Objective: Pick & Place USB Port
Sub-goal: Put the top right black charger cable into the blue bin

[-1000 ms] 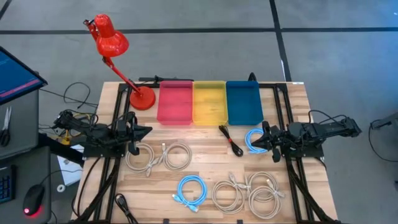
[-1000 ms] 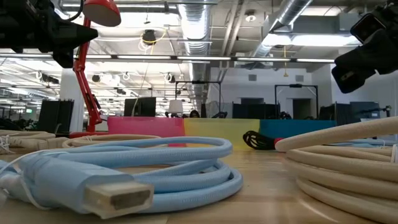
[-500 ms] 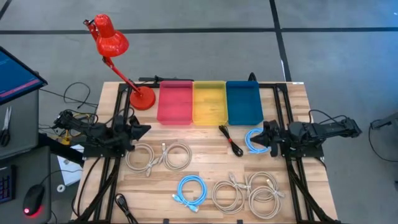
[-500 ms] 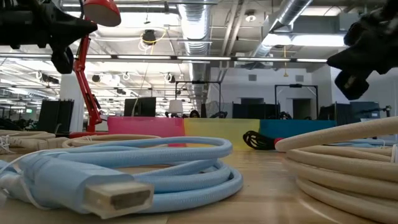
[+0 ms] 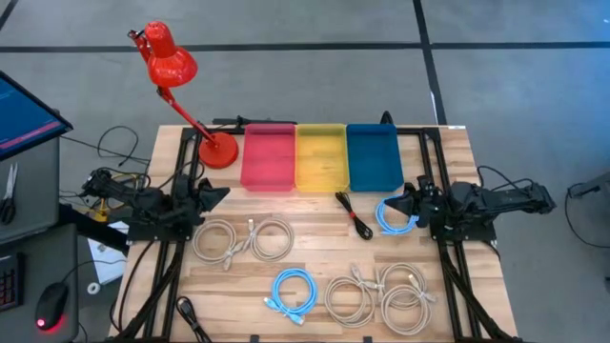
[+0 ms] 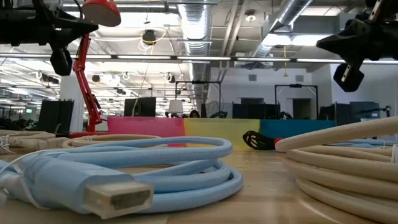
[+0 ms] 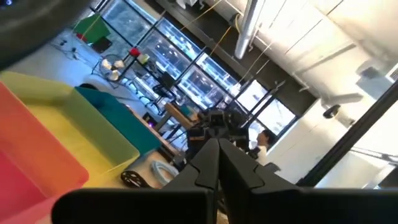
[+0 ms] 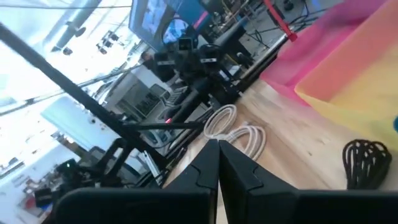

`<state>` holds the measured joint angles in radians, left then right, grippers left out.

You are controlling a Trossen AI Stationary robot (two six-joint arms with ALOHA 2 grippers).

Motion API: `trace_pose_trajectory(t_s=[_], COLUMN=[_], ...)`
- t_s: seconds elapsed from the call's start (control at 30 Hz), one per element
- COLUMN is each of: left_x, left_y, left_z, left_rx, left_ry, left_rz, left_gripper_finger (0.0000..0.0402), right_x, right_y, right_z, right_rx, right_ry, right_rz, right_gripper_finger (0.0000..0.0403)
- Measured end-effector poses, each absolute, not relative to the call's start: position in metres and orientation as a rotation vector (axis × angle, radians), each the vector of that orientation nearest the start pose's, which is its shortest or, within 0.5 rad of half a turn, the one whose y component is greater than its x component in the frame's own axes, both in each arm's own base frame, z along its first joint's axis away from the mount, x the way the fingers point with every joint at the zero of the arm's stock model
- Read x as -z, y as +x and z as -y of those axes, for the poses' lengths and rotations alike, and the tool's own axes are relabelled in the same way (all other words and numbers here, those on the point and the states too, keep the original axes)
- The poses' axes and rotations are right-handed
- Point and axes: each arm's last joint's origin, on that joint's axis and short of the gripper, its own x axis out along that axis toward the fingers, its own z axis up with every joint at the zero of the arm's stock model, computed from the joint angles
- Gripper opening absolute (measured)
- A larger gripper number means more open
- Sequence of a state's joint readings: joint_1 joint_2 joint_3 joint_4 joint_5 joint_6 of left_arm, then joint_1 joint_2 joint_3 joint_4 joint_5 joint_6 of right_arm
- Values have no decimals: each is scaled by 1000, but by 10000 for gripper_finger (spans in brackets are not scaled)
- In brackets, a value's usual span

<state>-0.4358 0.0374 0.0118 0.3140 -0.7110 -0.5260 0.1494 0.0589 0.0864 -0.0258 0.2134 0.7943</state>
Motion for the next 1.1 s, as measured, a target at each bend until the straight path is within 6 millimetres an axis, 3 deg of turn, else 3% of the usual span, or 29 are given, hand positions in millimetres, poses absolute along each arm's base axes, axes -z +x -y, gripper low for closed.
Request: trace_pose_trajectory(t_s=[0.23,0.37,0.53,0.8,1.1], left_x=[-234,-254,-255,-260,-297], left_y=[100,117,136,155,160], left_z=[25,31,37,45,47], left_rx=[-266,-374,-536,-612,-613], left_ry=[-504,-331,-201,-173,-189], left_rz=[249,154,22,-16,9], left_gripper_finger=[5,5,4,4,4], right_x=[-210,-219,-221,-226,-255], right_y=[94,97,111,159,218], right_z=[-5,-3,-5,-12,-18], right_rx=[180,333,488,600,593], right_ry=[752,680,652,587,473], right_rz=[-6,-180,-441,-658,-795], right_gripper_finger=[0,0,0,0,0])
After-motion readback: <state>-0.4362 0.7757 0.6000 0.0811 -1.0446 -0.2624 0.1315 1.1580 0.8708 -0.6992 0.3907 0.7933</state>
